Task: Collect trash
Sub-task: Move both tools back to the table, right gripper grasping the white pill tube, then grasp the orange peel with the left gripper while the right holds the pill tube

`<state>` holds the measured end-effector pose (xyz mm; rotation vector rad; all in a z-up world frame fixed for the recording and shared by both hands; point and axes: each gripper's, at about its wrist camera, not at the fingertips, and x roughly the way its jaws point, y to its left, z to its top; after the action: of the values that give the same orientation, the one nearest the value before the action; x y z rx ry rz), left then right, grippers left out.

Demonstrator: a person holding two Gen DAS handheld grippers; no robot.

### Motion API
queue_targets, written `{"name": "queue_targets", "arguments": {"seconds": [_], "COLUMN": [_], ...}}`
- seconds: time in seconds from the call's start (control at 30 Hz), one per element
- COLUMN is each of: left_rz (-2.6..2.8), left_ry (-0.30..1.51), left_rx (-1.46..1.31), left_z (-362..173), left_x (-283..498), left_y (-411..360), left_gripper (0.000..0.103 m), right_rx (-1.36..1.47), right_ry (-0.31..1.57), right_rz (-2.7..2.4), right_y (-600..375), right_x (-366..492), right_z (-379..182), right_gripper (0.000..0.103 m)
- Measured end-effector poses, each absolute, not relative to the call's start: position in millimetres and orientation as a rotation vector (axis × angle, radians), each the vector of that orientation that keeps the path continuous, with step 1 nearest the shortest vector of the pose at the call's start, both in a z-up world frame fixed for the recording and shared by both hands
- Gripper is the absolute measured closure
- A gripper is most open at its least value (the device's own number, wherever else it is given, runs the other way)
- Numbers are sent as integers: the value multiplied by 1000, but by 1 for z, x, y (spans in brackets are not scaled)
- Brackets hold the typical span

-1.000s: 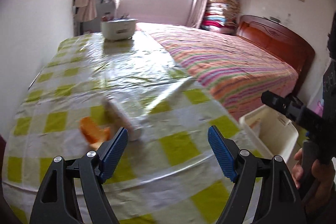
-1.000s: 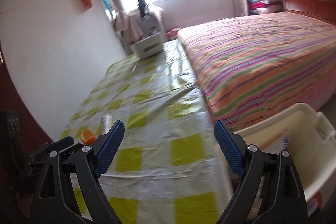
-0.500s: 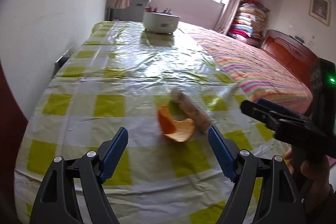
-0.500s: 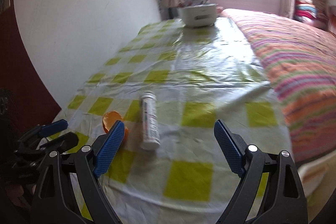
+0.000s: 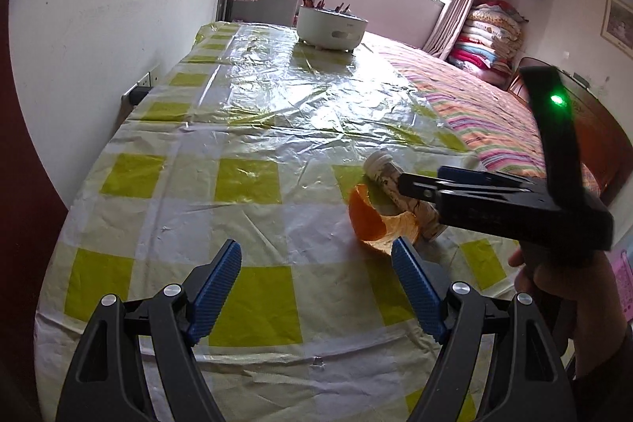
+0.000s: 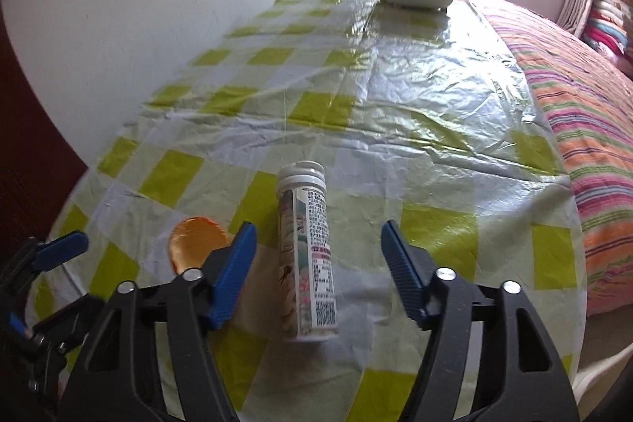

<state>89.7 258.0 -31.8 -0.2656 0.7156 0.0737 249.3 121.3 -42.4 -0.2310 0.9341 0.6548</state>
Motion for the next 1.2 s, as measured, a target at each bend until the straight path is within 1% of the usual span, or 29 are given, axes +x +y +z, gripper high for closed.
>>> {"name": "queue_targets", "arguments": {"seconds": [0.07, 0.1, 0.17, 0.2, 0.37, 0.5, 0.63, 0.87, 0.93, 1.0, 1.03, 1.1, 1.13, 1.17, 1.2], "left_rz": [68, 67, 58, 55, 45, 25, -33, -66, -72, -78, -78, -106, -116, -124, -123], "left_ry": [723, 725, 732, 735, 743, 761, 782, 807, 818, 827, 827, 837, 842, 843, 838], "left_rx": [-256, -252, -246, -244, -241, -277, -393, -531, -536, -530, -523, -518, -520, -520, -507], "left_z": [-33, -33, -34, -35, -37, -41, -47, -57, -58, -61, -61, -61, -62, -62, -61], "left_x": [92, 93, 95, 96, 103, 112, 124, 144, 150, 154, 156, 160, 161, 162, 163], "left_y": [255, 253, 250, 249, 244, 244, 251, 260, 258, 254, 252, 247, 245, 243, 240], "left_gripper": [27, 27, 27, 27, 27, 27, 27, 27, 30, 39, 41, 52, 54, 60, 64], "right_rx": [-242, -250, -254, -260, -203, -118, -34, 9, 19, 27, 31, 36, 40, 45, 52], "right_ry": [969, 982, 994, 983, 987, 967, 949, 901, 894, 885, 879, 872, 868, 864, 862], "right_rz": [661, 651, 650, 645, 645, 664, 689, 703, 703, 702, 702, 701, 697, 694, 694], "right_y": [127, 128, 128, 127, 109, 84, 66, 47, 42, 38, 35, 31, 28, 26, 23], "right_x": [253, 255, 258, 257, 258, 249, 233, 221, 220, 221, 221, 220, 220, 220, 220], "right_z": [-51, -55, -60, -60, -56, -43, -29, -12, -12, -12, -11, -11, -10, -9, -9], "right_gripper": [52, 59, 66, 74, 75, 75, 75, 75, 75, 75, 75, 75, 75, 75, 75]}}
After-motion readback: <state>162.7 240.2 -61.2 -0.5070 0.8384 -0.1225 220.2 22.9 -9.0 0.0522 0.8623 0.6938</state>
